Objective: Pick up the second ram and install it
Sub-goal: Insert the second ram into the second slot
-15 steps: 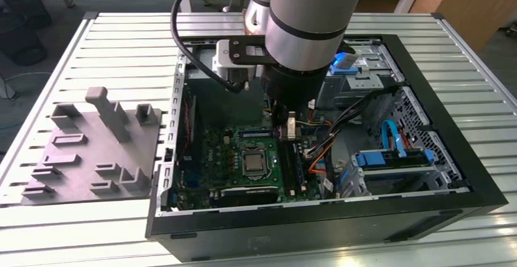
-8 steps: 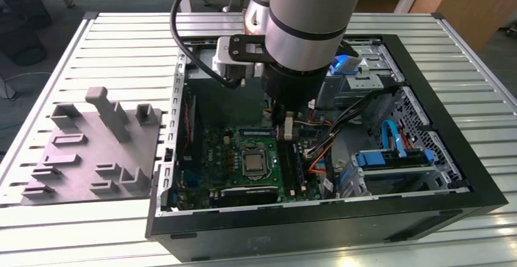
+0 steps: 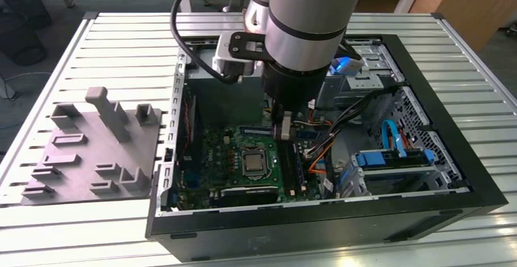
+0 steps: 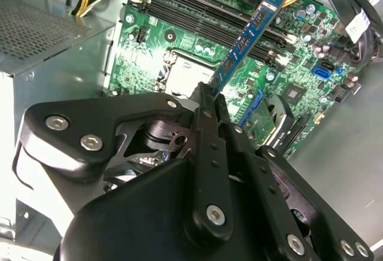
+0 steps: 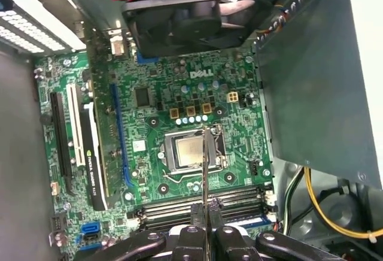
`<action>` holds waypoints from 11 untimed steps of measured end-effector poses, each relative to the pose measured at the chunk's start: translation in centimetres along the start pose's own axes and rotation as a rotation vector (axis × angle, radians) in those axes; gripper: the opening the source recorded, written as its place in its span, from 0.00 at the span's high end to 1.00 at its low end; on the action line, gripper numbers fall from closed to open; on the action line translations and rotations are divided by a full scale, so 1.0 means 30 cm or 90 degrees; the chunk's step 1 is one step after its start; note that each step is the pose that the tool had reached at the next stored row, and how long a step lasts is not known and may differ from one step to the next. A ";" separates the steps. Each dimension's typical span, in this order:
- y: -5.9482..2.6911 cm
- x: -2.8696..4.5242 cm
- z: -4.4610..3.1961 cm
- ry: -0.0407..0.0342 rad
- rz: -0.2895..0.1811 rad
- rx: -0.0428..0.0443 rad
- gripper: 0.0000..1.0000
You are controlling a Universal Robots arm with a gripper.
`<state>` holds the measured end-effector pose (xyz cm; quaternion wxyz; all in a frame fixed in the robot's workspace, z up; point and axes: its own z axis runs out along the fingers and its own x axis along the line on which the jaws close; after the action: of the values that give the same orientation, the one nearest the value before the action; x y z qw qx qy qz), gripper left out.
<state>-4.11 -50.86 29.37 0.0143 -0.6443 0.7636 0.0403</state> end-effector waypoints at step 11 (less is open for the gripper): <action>0.000 0.000 0.000 -0.0026 0.060 0.0045 0.86</action>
<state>-4.11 -50.86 29.36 0.0161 -0.6073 0.7933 0.0396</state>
